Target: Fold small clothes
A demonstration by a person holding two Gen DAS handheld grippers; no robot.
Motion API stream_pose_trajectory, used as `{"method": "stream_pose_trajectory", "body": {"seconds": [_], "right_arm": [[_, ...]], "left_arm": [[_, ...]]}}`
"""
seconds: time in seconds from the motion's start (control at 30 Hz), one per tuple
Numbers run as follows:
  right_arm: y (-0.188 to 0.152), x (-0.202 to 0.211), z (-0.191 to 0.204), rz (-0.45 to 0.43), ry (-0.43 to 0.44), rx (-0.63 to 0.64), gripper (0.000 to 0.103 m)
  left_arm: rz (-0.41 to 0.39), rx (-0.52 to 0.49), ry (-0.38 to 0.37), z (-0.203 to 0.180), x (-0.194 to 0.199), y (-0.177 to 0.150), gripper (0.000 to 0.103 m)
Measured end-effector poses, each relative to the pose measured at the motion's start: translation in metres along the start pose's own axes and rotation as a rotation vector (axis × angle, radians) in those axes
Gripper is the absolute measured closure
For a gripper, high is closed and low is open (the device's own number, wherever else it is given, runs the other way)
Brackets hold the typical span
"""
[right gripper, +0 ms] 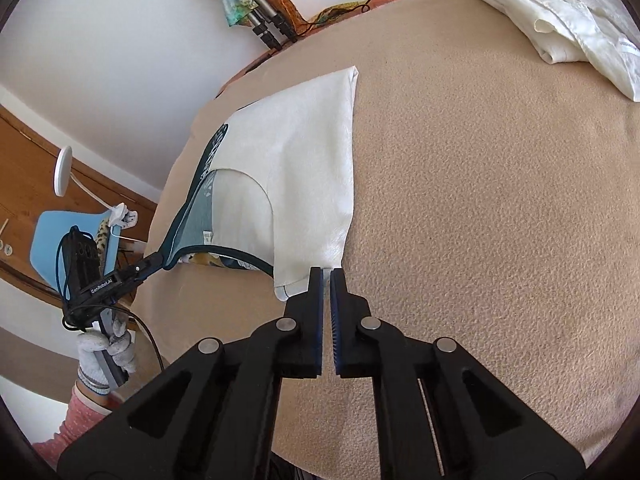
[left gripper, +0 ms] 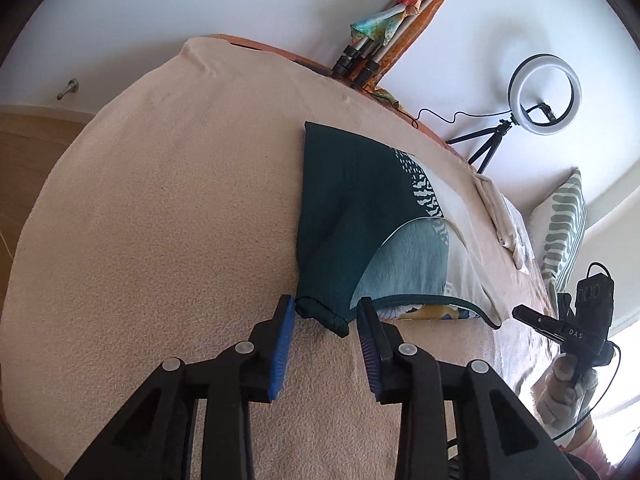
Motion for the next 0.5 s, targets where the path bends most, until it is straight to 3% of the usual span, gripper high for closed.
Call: {"method": "stream_pose_trajectory", "body": {"seconds": [0.23,0.37,0.5], "right_arm": [[0.063,0.014,0.02,-0.086,0.002,0.077,0.091],[0.104,-0.003,0.057,-0.093,0.046,0.154,0.091],[0.131,-0.038,0.089,-0.059,0.071,0.214,0.091]], "left_arm": [[-0.058,-0.156,0.014,-0.053,0.001,0.049,0.071],[-0.082,-0.214,0.009,-0.087,-0.027,0.083,0.071],[-0.048,-0.254,0.012,-0.109,-0.067,0.101,0.071]]}}
Point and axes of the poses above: each gripper's, at about its wrist camera, not at the fingertips, and x roughly against the way its jaws point, z to its left, y to its top, the point moved 4 cm from there along -x, roughly the way its jaws point, and after that the axes turned 4 degrees about -y, right-handed, at the moved point
